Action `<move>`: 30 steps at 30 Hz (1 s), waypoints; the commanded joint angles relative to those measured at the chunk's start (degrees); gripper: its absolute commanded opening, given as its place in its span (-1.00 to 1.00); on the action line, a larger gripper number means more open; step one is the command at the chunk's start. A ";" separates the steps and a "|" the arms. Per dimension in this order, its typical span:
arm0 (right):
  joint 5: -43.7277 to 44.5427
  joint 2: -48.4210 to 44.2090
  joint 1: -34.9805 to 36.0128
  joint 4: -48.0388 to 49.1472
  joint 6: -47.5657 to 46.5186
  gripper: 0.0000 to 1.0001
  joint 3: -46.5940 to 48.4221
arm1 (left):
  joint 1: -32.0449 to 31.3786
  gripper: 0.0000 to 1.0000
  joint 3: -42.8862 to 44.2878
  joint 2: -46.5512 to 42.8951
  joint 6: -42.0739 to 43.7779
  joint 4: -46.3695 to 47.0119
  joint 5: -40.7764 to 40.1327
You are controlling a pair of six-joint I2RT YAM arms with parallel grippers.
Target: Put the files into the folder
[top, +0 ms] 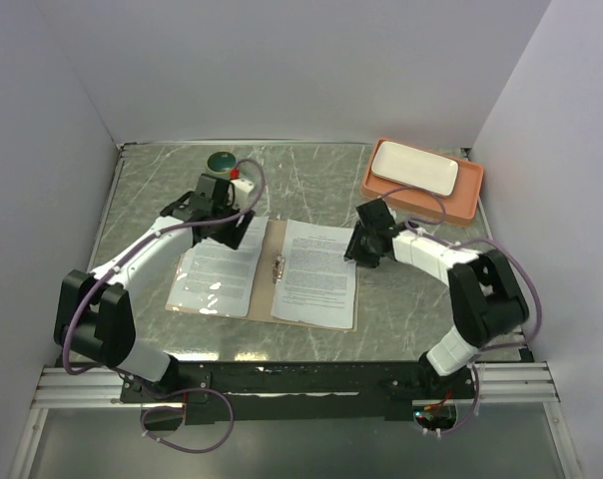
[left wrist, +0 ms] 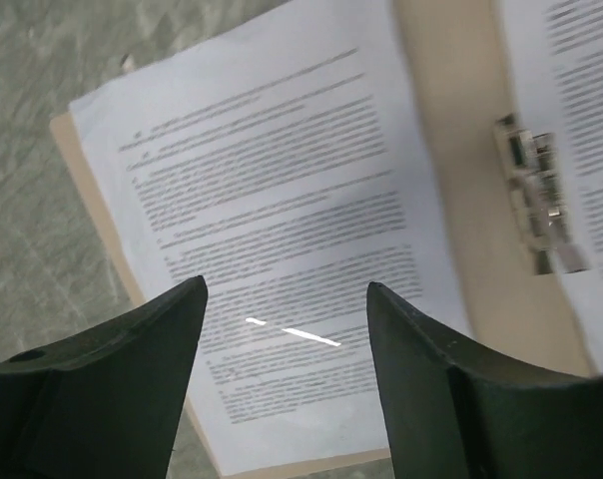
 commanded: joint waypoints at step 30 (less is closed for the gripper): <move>-0.60 -21.65 0.75 33.26 -11.10 -0.36 -18.87 | -15.56 0.93 23.53 24.02 -18.27 2.49 -9.92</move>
